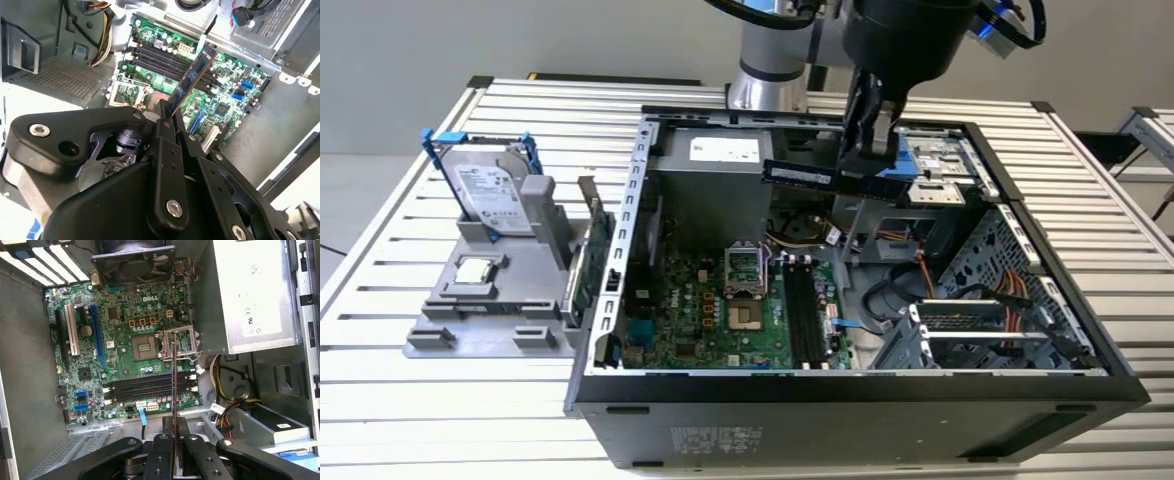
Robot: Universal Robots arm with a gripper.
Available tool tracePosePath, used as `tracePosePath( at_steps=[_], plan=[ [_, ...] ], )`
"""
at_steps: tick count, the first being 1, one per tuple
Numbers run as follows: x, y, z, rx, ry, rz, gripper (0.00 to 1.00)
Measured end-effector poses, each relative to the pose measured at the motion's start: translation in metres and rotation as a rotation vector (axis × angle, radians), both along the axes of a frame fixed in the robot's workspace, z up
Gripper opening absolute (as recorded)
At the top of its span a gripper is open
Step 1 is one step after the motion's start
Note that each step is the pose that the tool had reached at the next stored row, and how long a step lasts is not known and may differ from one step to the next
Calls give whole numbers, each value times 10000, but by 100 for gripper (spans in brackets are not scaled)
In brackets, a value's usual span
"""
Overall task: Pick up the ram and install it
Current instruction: 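Insert the ram into the slot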
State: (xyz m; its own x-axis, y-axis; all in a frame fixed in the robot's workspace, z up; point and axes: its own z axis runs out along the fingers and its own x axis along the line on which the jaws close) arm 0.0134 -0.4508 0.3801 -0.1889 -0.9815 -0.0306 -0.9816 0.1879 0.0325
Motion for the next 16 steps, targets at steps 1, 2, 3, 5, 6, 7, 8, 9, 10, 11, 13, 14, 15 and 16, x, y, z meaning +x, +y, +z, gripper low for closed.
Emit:
tracePosePath(
  at_steps=[1, 2, 3, 5, 6, 7, 8, 9, 10, 11, 13, 14, 15, 16],
  plan=[
    [0, 0, -1, 1, 0, -249, 0],
    [0, 0, -1, 0, 0, -354, 0],
    [0, 0, -1, 0, 0, -454, 0],
    [0, 0, -1, 2, 0, -646, 0],
    [0, 0, -1, 1, 0, -747, 0],
    [0, 0, -1, 1, 0, -851, 0],
    [0, 0, -1, 0, 0, -948, 0],
    [0, 0, -1, 1, 0, -1046, 0],
    [0, 0, -1, 1, 0, -1144, 0],
    [0, 0, -2, 1, 0, -1241, 0],
    [0, 0, -2, 1, 0, -1439, 0],
    [0, 0, -2, 1, 0, -1542, 0],
    [0, 0, -2, 1, 0, -1644, 0],
    [0, 0, -2, 1, 0, -1750, 0]
  ],
)
